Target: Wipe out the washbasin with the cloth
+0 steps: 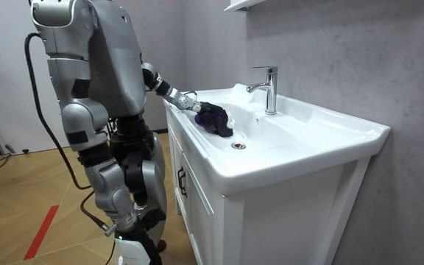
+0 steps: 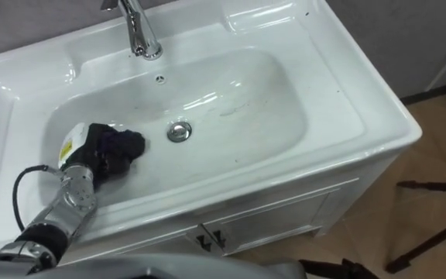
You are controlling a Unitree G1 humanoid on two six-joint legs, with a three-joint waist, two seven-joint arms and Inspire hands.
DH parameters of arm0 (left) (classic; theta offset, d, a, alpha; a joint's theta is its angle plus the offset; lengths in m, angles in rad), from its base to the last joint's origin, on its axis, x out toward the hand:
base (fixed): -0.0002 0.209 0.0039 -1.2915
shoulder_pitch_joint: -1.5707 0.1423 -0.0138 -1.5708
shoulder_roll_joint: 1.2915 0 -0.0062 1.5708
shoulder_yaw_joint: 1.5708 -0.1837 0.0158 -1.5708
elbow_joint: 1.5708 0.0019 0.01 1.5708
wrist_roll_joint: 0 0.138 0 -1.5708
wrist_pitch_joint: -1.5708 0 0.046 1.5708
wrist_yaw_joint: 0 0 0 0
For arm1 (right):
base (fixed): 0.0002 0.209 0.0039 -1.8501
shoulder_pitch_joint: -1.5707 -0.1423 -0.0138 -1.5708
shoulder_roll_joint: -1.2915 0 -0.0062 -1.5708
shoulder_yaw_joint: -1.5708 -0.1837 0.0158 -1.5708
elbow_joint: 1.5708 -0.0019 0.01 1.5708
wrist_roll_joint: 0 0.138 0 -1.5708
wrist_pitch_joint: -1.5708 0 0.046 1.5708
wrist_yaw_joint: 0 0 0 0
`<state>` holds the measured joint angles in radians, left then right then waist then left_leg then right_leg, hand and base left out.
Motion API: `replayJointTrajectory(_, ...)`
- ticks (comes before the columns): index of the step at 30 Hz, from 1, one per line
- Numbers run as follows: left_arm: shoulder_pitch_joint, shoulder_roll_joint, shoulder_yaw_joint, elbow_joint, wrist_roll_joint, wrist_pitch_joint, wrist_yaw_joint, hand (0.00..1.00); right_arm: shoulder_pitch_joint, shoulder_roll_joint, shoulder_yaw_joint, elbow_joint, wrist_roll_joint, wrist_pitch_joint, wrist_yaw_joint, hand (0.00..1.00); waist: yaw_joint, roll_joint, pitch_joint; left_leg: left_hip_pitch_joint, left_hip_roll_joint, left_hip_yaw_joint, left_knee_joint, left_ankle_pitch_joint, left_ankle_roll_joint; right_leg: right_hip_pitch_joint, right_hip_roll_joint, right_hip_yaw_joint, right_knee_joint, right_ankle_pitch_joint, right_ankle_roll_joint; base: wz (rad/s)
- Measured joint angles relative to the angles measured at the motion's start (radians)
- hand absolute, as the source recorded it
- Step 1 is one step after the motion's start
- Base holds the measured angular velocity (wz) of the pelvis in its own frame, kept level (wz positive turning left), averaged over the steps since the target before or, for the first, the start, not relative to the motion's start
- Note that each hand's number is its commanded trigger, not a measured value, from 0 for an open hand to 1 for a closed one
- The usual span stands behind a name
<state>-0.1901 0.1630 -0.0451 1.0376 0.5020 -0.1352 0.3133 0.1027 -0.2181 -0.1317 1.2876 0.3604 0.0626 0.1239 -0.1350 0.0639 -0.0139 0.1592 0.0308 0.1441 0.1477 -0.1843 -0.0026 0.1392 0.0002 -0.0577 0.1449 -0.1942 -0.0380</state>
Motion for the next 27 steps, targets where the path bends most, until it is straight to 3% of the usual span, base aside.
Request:
replayJointTrajectory(8, -0.186, 0.004, 0.005, 0.160, -0.090, 0.013, -0.031, 1.00, -0.046, 0.019, 0.006, 0.054, 0.022, 0.004, 0.001, 0.00, -0.022, -0.007, 0.0066, -0.076, 0.009, 0.051, 0.007, 0.004, -0.007, -0.109, 0.002, 0.017, 0.051, 0.002, -0.003, -0.08)
replayJointTrajectory(10, -0.256, 0.015, 0.006, 0.216, -0.130, 0.025, -0.039, 1.00, -0.058, 0.018, 0.038, 0.072, 0.032, 0.004, 0.009, 0.00, -0.024, -0.020, 0.0155, -0.096, 0.011, 0.073, 0.012, 0.006, -0.009, -0.150, 0.005, 0.043, 0.080, 0.002, -0.003, -0.24)
replayJointTrajectory(13, -0.366, 0.022, 0.035, 0.289, -0.197, 0.047, -0.050, 1.00, -0.076, 0.015, 0.054, 0.084, 0.030, 0.004, 0.010, 0.00, -0.034, -0.026, 0.0210, -0.158, 0.011, 0.100, 0.029, 0.006, -0.009, -0.231, 0.004, 0.059, 0.121, 0.003, 0.000, -0.19)
replayJointTrajectory(15, -0.409, 0.038, 0.043, 0.312, -0.201, 0.057, -0.058, 1.00, -0.095, 0.016, 0.072, 0.114, 0.029, 0.005, 0.010, 0.00, -0.045, -0.036, 0.0295, -0.182, 0.011, 0.111, 0.041, 0.006, -0.008, -0.268, 0.004, 0.074, 0.146, 0.003, 0.000, -0.22)
replayJointTrajectory(17, -0.437, 0.056, 0.040, 0.323, -0.234, 0.064, -0.059, 1.00, -0.118, 0.013, 0.104, 0.117, 0.032, 0.016, 0.007, 0.00, -0.060, -0.039, 0.0329, -0.220, 0.012, 0.126, 0.060, 0.006, -0.008, -0.311, 0.002, 0.077, 0.171, 0.002, 0.002, -0.13)
replayJointTrajectory(22, -0.506, 0.080, 0.029, 0.348, -0.313, 0.084, -0.048, 1.00, -0.183, 0.014, 0.201, 0.154, 0.086, 0.025, -0.006, 0.00, -0.100, -0.044, 0.0559, -0.291, 0.013, 0.144, 0.092, 0.014, 0.003, -0.387, 0.000, 0.080, 0.216, 0.005, 0.003, 0.00)
replayJointTrajectory(27, -0.554, 0.085, 0.006, 0.369, -0.329, 0.092, -0.045, 1.00, -0.235, 0.014, 0.249, 0.153, 0.142, 0.025, -0.004, 0.00, -0.111, -0.038, 0.0613, -0.346, 0.019, 0.144, 0.120, 0.023, 0.009, -0.433, 0.001, 0.079, 0.215, 0.026, 0.008, 0.01)
